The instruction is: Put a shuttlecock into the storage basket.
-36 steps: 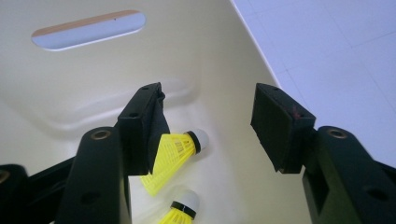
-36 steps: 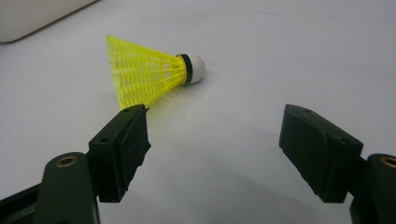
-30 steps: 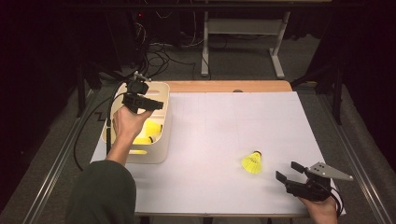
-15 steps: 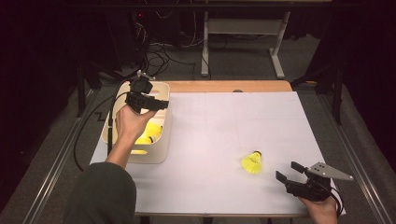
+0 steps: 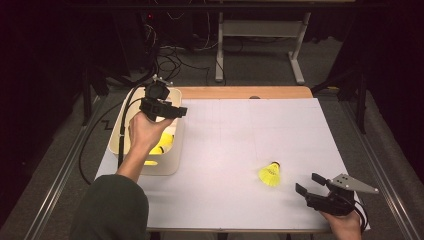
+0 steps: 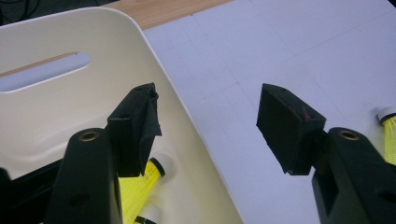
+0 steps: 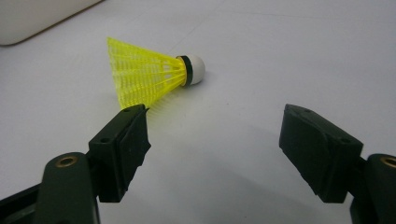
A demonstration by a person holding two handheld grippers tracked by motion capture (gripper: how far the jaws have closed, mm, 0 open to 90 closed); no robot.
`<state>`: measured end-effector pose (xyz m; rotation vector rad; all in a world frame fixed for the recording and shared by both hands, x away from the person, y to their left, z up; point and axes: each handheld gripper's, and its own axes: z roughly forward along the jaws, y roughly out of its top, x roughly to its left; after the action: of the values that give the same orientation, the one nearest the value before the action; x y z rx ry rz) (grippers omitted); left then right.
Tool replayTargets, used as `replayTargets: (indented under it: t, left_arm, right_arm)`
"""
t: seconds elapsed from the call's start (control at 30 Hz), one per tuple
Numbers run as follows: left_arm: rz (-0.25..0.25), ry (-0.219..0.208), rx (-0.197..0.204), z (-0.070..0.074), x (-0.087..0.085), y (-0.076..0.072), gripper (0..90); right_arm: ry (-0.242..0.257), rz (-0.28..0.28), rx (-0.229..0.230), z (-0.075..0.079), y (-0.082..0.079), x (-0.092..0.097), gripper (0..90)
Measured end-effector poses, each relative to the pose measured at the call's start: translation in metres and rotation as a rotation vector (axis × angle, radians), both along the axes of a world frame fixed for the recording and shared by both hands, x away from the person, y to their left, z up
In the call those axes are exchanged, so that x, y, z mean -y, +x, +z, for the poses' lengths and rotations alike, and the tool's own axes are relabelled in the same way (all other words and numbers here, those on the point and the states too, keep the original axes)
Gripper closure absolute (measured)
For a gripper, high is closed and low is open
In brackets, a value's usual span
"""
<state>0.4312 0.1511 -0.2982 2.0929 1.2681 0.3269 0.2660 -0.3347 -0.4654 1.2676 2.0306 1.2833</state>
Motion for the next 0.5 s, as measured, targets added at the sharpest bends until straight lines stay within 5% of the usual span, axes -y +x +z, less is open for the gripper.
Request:
replayTargets:
  t: [0.5]
  left_arm:
    - [-0.036,0.001,0.002,-0.002,0.016,-0.002,39.5]
  right_arm:
    - [0.000,0.002,0.000,0.000,0.000,0.000,24.7]
